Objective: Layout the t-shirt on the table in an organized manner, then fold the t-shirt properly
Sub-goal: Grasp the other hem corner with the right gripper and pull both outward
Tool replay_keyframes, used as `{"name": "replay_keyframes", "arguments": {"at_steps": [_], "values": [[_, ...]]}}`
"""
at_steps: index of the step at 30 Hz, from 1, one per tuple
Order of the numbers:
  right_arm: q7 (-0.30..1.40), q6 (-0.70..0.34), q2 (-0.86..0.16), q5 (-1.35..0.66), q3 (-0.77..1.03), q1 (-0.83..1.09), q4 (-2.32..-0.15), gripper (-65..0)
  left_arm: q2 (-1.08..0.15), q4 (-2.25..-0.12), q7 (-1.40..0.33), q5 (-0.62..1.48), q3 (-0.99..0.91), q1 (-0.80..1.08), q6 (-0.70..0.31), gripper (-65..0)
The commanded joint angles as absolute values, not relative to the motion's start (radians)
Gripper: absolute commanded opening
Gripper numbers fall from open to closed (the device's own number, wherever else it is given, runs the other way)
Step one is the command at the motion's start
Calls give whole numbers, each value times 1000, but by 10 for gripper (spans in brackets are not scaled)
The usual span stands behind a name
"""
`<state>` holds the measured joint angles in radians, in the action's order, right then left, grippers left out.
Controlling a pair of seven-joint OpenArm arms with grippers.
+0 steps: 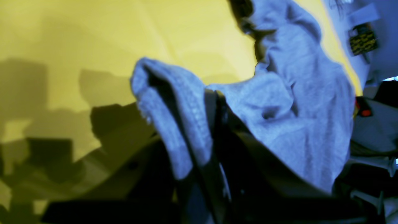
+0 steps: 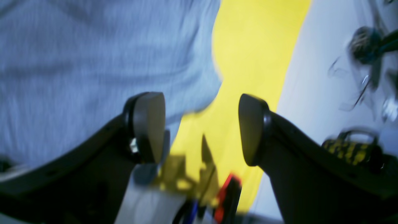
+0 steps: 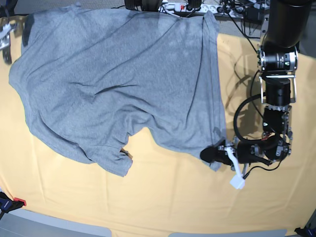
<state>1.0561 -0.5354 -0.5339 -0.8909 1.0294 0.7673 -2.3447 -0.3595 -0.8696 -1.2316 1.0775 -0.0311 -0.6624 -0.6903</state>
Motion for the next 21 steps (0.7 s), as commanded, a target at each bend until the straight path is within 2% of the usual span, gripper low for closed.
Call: {"name": "replay_keyframes", "arguments": {"at_steps": [1, 6, 13, 21], "values": [[1020, -530, -549, -894, 1032, 746, -2356, -260, -378, -886, -1213, 1106, -36, -699, -698, -650], [1004, -511, -549, -881, 909, 593, -2318, -260, -393, -886, -1265, 1105, -36, -692, -698, -650], [957, -469, -549, -801, 661, 281, -1988, -260, -403, -886, -1284, 1103, -36, -678, -698, -650], [991, -567, -550, -905, 552, -69, -1553, -260, -402, -885, -1283, 1101, -36, -632, -698, -650]]}}
